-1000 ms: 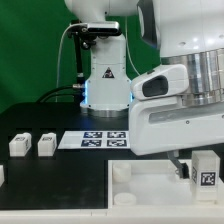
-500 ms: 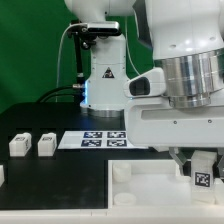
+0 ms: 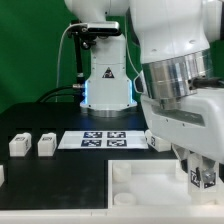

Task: Assemble one leg

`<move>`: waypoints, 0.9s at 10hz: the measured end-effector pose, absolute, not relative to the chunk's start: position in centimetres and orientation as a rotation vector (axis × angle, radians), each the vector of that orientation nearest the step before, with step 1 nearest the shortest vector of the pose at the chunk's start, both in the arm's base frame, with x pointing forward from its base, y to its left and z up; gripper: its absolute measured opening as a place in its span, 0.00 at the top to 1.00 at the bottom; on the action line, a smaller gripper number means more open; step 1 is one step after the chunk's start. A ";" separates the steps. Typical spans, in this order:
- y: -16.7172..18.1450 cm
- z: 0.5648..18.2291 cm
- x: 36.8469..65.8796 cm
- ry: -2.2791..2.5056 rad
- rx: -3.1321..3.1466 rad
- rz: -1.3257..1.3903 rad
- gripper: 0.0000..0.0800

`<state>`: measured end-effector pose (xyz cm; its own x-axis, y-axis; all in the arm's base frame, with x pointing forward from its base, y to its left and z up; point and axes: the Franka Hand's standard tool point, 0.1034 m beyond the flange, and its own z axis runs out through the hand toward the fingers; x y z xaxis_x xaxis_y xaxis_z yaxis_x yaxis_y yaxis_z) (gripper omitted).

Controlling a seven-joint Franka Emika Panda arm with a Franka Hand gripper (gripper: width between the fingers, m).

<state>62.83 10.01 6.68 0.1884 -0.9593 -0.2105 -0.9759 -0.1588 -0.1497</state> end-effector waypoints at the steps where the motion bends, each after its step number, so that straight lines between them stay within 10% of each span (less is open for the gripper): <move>1: 10.0 6.7 62.8 1.916 -2.147 0.115 0.62; 5: 10.2 6.6 62.7 1.808 -2.239 0.099 0.25; 9: 10.9 7.5 62.8 1.021 -2.711 -0.037 0.19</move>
Offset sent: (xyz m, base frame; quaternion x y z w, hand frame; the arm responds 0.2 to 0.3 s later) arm 0.0000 0.0000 0.0000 0.0000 0.0000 -0.0899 0.9960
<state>62.83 10.87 7.49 0.7549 -0.6529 -0.0618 -0.6467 -0.7255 -0.2357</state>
